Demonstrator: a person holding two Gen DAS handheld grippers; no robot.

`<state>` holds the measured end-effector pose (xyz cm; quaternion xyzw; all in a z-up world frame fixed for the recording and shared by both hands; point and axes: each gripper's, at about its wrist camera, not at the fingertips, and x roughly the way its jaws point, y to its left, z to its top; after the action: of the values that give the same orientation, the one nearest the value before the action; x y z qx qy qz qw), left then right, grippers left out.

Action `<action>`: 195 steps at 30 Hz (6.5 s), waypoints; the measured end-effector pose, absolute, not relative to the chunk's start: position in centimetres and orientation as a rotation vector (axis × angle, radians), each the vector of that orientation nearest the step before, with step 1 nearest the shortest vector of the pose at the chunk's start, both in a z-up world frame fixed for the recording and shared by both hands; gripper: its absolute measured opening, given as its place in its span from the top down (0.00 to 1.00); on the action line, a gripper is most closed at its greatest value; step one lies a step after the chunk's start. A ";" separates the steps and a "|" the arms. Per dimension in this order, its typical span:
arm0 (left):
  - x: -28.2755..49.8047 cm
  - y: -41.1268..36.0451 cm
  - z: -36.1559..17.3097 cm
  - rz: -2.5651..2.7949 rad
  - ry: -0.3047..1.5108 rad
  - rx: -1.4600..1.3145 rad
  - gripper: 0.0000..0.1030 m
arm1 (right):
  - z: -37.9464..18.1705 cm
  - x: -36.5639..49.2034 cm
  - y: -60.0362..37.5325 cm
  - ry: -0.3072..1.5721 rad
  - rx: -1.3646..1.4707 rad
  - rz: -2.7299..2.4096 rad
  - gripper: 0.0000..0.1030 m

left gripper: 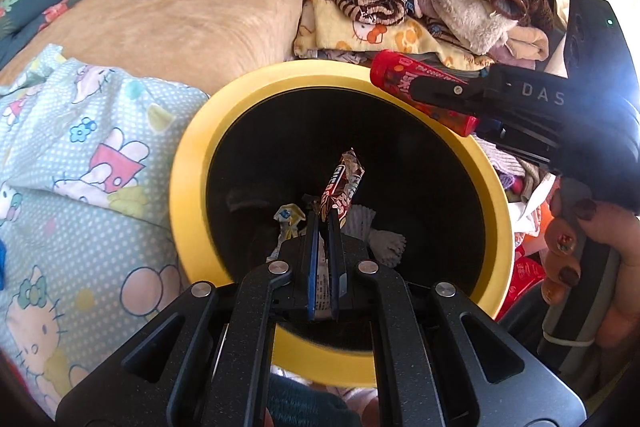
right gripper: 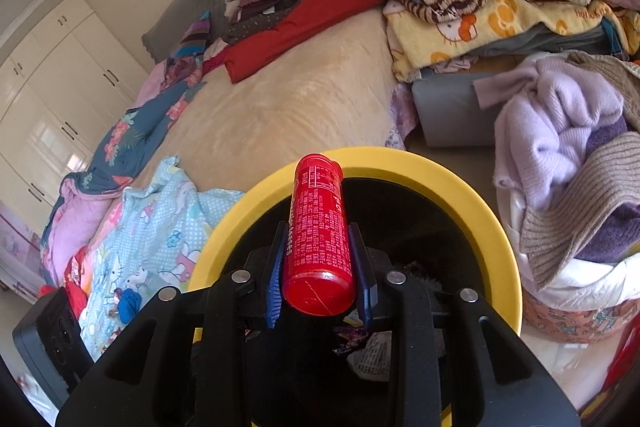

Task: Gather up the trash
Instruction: 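Open the left tool over the bin while the right tool releases the red tube into it, then move both tools back over the red bag and wrappers on the sheet, then grasp the purple wrapper with the left tool while the right tool grasps the red bag, then carry the purple wrapper with the left tool while the right tool carries the red bag to the bin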

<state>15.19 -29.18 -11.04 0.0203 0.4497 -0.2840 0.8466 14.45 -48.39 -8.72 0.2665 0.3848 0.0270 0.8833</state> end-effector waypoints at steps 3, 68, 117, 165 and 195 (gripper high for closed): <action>15.8 -29.5 -11.4 -0.598 0.959 0.035 0.99 | -9.2 14.7 -48.8 0.814 0.576 0.045 0.73; 11.7 -6.9 -2.4 -0.111 0.606 -0.170 0.10 | -2.0 12.2 -31.2 0.559 0.208 0.388 0.19; 13.1 12.0 -8.4 0.068 0.773 -0.493 0.46 | -6.0 7.9 -11.5 0.737 -0.102 0.803 0.17; 15.1 7.3 -6.4 -0.037 0.741 -0.516 0.95 | -6.3 10.7 -15.0 0.874 -0.010 0.810 0.69; 13.2 1.9 -1.5 -0.116 0.648 -0.402 0.95 | -2.0 13.2 -25.3 0.717 0.173 0.628 0.69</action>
<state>13.19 1.86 -1.49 -0.1963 0.3159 -0.0565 0.9266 13.16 -25.31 -2.00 0.0832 0.3444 0.3018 0.8851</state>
